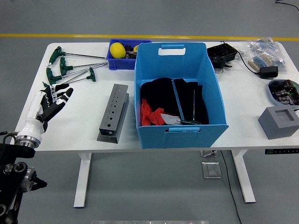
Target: Lift tool from toolbox,place it in box,lift tool from toolbox,place it in box
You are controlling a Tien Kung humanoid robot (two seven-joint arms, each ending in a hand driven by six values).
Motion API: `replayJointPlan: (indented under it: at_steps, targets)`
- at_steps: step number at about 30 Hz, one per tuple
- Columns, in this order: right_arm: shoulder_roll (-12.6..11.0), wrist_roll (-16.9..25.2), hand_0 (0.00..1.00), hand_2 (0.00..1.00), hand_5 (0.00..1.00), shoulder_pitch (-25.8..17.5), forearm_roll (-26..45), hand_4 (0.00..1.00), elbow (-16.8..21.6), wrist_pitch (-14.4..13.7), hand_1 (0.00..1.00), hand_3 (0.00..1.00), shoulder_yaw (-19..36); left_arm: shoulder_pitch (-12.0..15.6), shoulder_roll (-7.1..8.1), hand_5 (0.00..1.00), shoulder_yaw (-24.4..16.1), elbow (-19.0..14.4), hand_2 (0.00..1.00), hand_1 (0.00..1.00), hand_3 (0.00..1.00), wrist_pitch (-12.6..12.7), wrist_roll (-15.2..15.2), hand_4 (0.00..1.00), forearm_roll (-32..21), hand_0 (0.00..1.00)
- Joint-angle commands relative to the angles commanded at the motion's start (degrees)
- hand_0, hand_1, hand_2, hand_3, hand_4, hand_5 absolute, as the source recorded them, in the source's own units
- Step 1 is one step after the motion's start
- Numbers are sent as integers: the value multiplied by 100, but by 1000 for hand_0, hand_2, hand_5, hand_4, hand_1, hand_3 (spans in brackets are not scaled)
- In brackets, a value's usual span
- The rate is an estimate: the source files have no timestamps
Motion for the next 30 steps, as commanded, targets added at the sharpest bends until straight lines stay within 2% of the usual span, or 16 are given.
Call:
replayJointPlan:
  at_steps: [14,30]
  targets:
    - [-32,40,672,751,729,74,174,862,0,-43,663,609,-142,-81,-53,552,-197,-74,819,750,680,-64,-32,813,-25,747]
    - [-52,90,668,748,717,106,337,851,0,-70,661,603,-257,-96,-66,573,-227,-135,818,743,685,-71,-67,805,117,748]
